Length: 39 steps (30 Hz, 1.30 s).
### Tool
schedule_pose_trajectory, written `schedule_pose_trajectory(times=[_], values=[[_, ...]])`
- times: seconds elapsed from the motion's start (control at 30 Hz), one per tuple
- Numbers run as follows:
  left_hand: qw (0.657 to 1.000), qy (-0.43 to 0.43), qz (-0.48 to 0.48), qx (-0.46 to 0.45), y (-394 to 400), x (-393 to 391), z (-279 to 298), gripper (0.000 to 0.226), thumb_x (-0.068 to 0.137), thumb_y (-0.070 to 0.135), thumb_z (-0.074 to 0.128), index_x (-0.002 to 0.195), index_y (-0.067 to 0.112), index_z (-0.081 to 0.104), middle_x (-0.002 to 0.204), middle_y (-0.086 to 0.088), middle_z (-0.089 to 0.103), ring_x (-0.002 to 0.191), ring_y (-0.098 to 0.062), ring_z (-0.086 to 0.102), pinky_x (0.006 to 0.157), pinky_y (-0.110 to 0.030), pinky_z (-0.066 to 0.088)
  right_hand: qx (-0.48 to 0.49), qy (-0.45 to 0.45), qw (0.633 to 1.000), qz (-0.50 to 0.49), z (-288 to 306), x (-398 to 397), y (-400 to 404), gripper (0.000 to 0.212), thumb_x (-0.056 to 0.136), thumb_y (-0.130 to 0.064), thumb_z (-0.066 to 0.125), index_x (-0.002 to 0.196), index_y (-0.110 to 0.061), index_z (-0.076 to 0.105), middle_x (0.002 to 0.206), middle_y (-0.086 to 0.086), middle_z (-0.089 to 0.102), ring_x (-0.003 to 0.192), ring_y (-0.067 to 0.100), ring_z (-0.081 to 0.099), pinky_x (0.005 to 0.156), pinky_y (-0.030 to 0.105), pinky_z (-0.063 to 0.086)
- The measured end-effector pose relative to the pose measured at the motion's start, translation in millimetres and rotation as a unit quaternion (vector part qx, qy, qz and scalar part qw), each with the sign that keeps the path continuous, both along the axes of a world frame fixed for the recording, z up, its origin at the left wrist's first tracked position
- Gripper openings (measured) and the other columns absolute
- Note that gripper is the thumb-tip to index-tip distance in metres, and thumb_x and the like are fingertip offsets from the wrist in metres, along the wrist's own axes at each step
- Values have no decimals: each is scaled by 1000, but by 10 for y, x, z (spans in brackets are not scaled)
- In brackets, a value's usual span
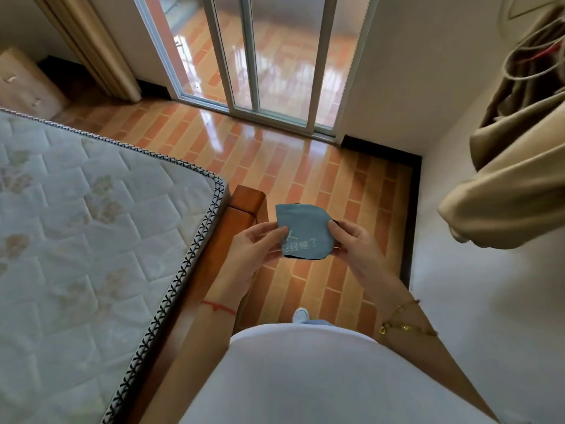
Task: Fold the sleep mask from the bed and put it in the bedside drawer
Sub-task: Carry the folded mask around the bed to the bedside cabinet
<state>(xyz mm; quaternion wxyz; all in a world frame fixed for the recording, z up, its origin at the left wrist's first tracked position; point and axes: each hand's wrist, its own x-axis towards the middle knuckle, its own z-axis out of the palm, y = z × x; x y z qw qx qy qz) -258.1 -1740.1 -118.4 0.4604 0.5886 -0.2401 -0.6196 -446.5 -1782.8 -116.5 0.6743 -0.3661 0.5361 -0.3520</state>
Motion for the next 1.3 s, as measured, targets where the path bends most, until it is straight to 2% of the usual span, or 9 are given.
schedule_pose_trajectory(times=[0.13, 0.4, 0.5, 0.7, 0.87, 1.0, 1.1, 1.2, 1.3], values=[[1000, -7, -17, 11, -297, -276, 27, 28, 81, 21, 73, 107, 13, 70, 98, -9, 76, 89, -21, 74, 81, -31, 59, 0, -7, 1000, -25, 34, -282, -228, 11, 94, -18, 57, 94, -16, 68, 89, 1, 71, 72, 5, 69, 60, 19, 54], [999, -19, -33, -5, -905, -544, 71, 10, 83, 20, 71, 93, 21, 71, 83, 1, 76, 72, -9, 73, 63, -19, 57, -6, -26, 998, -59, 51, -524, -726, 12, 94, -16, 56, 95, -14, 67, 91, 3, 71, 75, 10, 69, 64, 22, 58], [999, -16, -47, -7, -1146, -586, 72, 8, 84, 19, 70, 92, 21, 71, 87, -1, 75, 74, -9, 73, 63, -18, 57, -1, -25, 997, -69, 34, -575, -922, 12, 94, -16, 55, 96, -15, 67, 94, 4, 70, 82, 16, 67, 68, 24, 59], [997, -19, -75, -3, -1713, -634, 21, 9, 84, 19, 69, 93, 20, 69, 91, -1, 74, 71, -7, 73, 62, -16, 57, 3, -22, 995, -100, -18, -642, -1391, 15, 94, -17, 56, 104, -10, 66, 96, 5, 70, 85, 16, 68, 65, 21, 58], [996, -10, -90, 3, -2324, -605, -3, 17, 81, 22, 71, 98, 20, 69, 96, -3, 75, 81, -12, 74, 67, -20, 59, 7, -6, 995, -102, -23, -640, -1949, 13, 93, -20, 57, 102, -14, 66, 104, 8, 71, 95, 19, 69, 74, 25, 60], [997, 5, -82, 4, -2793, -537, 42, 21, 81, 18, 72, 101, 15, 70, 91, -4, 77, 80, -14, 75, 65, -19, 57, 5, -10, 995, -97, 38, -574, -2445, 13, 93, -18, 57, 101, -13, 66, 101, 8, 71, 89, 17, 69, 70, 23, 59], [998, 10, -65, -2, -3221, -430, 86, 14, 81, 16, 72, 95, 17, 70, 81, 1, 78, 77, -13, 75, 61, -18, 57, -1, -8, 997, -83, 70, -467, -2931, 11, 94, -19, 56, 97, -16, 67, 97, 3, 72, 83, 11, 71, 67, 20, 58], [998, 10, -59, -16, -3624, -308, 138, 11, 83, 16, 70, 93, 19, 70, 79, 3, 78, 76, -11, 75, 61, -16, 56, -10, 2, 998, -67, 107, -336, -3385, 13, 94, -21, 56, 101, -15, 66, 99, 4, 72, 85, 11, 71, 68, 20, 58], [998, 10, -53, -16, -3953, -193, 161, 10, 83, 16, 70, 92, 21, 70, 78, 5, 78, 76, -10, 75, 62, -16, 56, -15, -1, 998, -60, 123, -218, -3739, 10, 93, -21, 57, 96, -19, 66, 91, -2, 73, 80, 8, 72, 65, 18, 57]])
